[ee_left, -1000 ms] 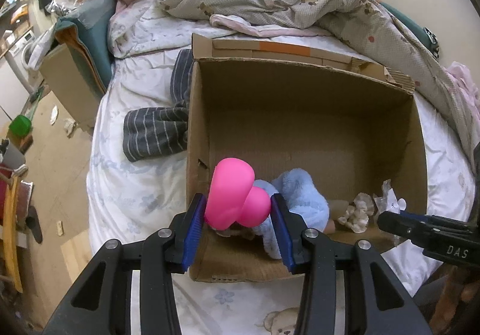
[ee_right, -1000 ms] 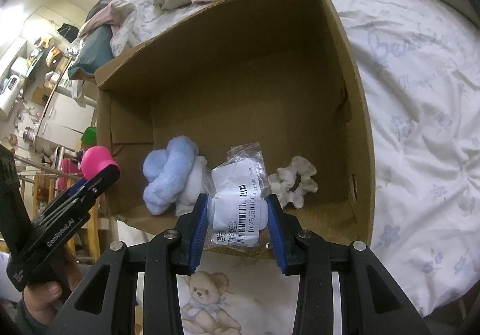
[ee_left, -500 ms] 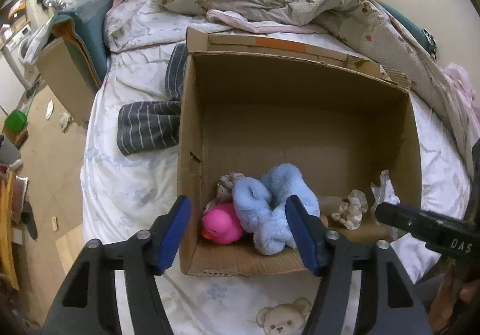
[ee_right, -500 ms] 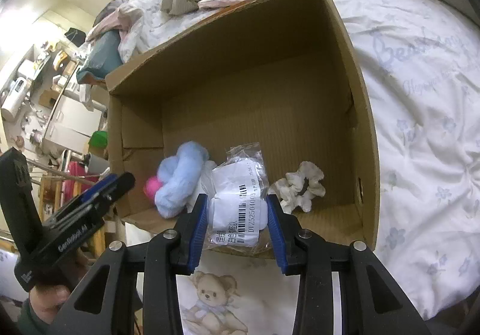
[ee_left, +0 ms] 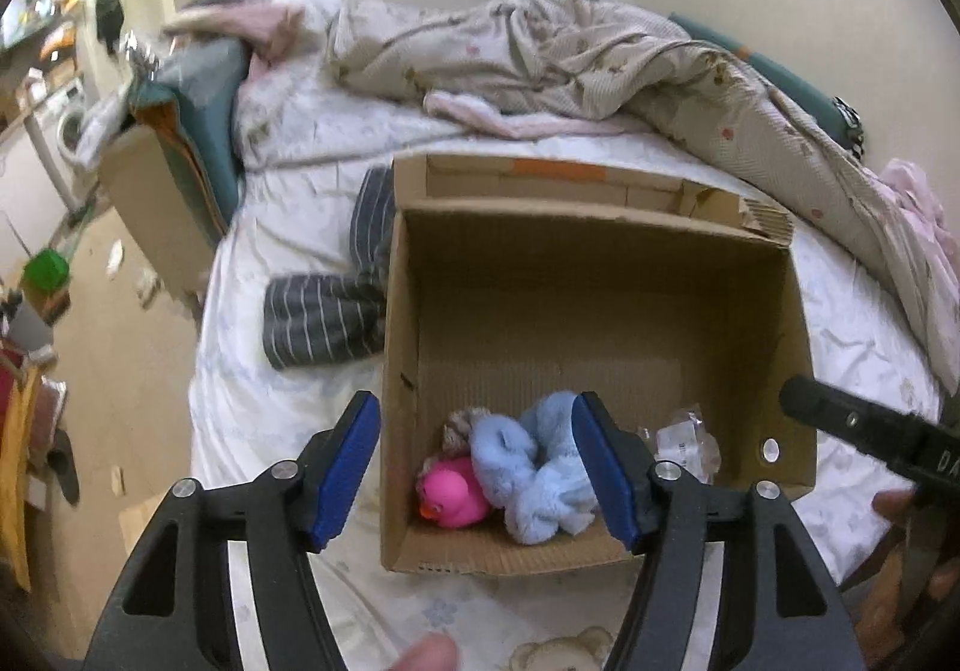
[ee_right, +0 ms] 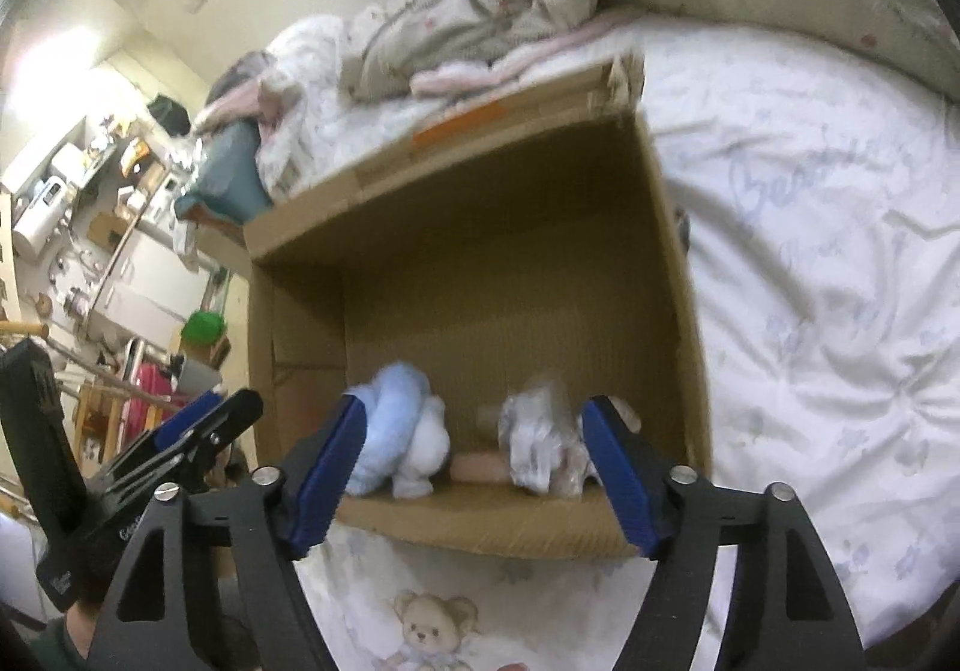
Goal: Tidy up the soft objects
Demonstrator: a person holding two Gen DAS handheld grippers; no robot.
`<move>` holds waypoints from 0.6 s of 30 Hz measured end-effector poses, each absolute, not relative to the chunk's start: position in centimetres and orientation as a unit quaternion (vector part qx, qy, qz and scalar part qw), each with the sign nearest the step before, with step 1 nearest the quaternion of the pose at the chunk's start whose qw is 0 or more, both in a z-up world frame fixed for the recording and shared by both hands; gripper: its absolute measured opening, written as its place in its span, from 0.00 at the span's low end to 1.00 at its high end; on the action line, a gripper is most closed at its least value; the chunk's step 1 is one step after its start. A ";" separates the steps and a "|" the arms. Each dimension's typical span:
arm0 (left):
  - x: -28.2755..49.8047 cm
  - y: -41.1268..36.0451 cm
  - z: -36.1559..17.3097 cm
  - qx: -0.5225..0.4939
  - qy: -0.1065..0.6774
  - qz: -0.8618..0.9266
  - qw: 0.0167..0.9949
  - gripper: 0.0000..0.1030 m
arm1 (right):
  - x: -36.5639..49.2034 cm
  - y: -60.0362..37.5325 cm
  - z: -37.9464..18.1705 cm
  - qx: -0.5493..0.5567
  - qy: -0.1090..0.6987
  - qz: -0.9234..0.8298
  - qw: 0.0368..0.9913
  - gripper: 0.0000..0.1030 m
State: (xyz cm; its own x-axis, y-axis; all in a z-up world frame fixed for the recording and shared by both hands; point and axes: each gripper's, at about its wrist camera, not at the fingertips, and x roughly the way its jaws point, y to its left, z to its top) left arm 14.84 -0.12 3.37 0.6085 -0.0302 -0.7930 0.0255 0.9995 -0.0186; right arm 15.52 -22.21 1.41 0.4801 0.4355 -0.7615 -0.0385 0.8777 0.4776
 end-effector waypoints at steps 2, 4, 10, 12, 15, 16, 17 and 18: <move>14.4 -0.3 4.0 0.004 0.429 -0.016 0.903 0.72 | 15.2 -22.2 2.2 0.186 0.481 0.135 0.846 0.79; 13.9 -0.1 4.7 0.000 0.420 -0.016 0.908 0.75 | 14.9 -22.2 2.7 0.180 0.474 0.130 0.852 0.79; 12.4 0.4 5.0 -0.037 0.425 -0.040 0.904 0.89 | 13.6 -22.0 4.6 0.162 0.451 0.123 0.869 0.82; 11.7 0.6 5.5 -0.039 0.421 -0.035 0.906 0.89 | 13.0 -22.2 5.1 0.162 0.440 0.122 0.875 0.83; 10.4 1.0 6.4 -0.030 0.406 -0.017 0.913 0.93 | 11.9 -22.5 5.6 0.162 0.431 0.120 0.880 0.83; 10.1 1.0 6.4 -0.025 0.404 -0.012 0.914 0.94 | 11.5 -22.5 5.7 0.157 0.426 0.115 0.884 0.83; 9.8 1.1 6.6 -0.021 0.404 -0.009 0.914 0.95 | 11.1 -22.5 5.9 0.149 0.423 0.110 0.887 0.83; 9.4 1.3 6.9 -0.023 0.402 -0.009 0.915 0.95 | 10.7 -22.4 6.0 0.142 0.420 0.109 0.890 0.83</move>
State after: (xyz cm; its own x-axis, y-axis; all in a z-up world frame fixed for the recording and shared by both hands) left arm 9.39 1.27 6.88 0.6759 -0.0351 -0.7361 -0.0015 0.9988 -0.0489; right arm 10.71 -22.39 5.98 0.6236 0.3139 -0.7159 -0.0746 0.9356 0.3452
